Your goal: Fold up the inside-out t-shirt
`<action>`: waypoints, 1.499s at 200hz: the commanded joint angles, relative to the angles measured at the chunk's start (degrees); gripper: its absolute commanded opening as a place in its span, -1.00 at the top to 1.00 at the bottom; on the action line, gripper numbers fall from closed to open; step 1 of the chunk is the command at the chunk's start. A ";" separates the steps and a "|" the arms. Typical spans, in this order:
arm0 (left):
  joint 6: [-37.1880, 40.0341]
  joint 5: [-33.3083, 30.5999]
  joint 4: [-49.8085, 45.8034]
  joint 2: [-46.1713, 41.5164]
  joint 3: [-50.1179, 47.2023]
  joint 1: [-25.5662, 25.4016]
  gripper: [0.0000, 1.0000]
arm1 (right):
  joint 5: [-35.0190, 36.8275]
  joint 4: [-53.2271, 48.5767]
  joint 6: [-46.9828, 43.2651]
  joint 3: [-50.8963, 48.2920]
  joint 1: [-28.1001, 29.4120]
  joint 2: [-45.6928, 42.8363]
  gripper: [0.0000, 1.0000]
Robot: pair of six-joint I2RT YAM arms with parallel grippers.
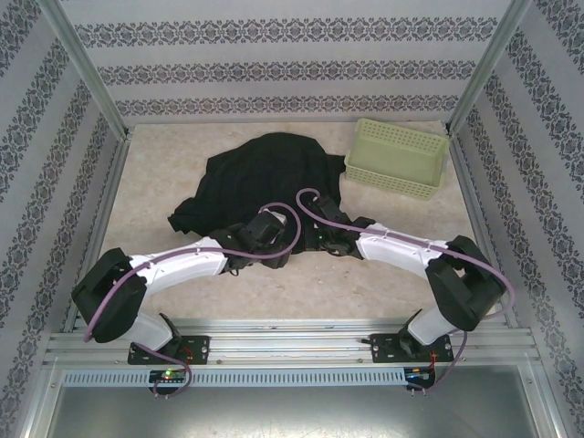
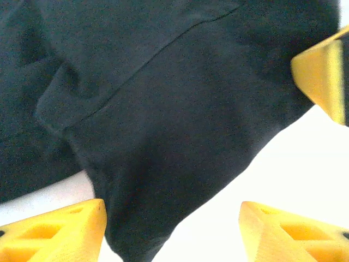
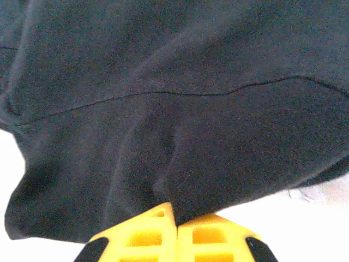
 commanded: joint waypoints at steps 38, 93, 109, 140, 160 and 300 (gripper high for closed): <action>10.09 -5.21 17.24 0.28 -4.45 -5.40 -0.36 | -1.35 -4.20 4.51 -1.54 0.89 -9.04 1.00; 7.12 -7.02 19.64 7.47 0.27 -3.92 0.03 | -2.81 -2.97 5.62 -3.75 0.27 -11.02 1.00; 7.09 -6.65 19.32 8.77 1.27 -3.81 0.18 | -3.05 -2.15 5.90 -4.20 -0.21 -11.07 1.00; 5.47 -3.21 21.52 8.00 -0.11 -2.40 0.86 | -1.95 -1.59 5.91 -4.93 -1.99 -10.53 1.00; 3.34 2.94 24.51 6.83 -2.12 -0.35 1.00 | -2.57 -0.17 5.01 -5.17 -3.64 -9.91 1.00; -10.24 29.66 32.42 7.35 -2.04 11.47 1.00 | 0.64 24.92 0.14 -17.60 3.99 -7.43 0.25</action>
